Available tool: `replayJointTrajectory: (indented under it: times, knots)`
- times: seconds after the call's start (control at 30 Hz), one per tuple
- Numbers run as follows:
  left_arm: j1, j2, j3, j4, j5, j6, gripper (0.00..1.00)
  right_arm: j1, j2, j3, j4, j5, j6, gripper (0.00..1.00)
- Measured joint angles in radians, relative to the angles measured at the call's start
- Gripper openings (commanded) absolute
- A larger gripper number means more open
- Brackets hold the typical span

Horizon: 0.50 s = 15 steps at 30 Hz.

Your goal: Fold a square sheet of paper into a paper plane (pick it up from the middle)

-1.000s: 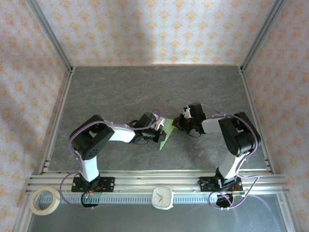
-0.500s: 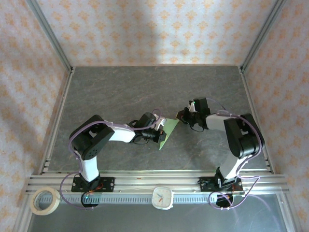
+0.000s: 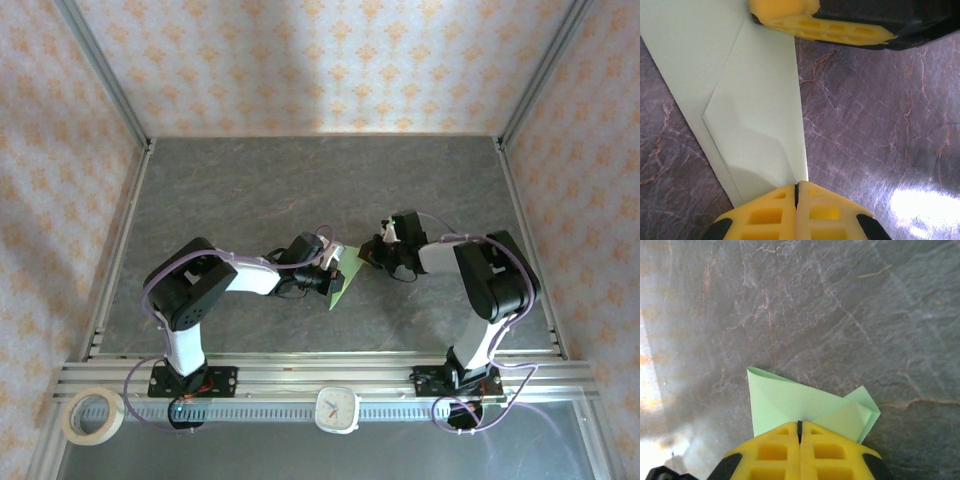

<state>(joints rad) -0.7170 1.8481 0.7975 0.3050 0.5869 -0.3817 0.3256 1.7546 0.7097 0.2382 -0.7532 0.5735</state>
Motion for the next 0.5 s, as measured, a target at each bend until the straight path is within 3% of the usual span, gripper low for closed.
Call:
replayJointTrajectory:
  times: [0.27,0.5]
  knots:
    - [0.000,0.002,0.005,-0.002,0.001,0.009,0.00,-0.039,0.035,0.043,-0.035,-0.052,-0.014,0.00]
    - [0.000,0.002,0.006,-0.004,0.002,0.011,0.00,-0.118,0.032,0.043,-0.009,-0.012,-0.010,0.00]
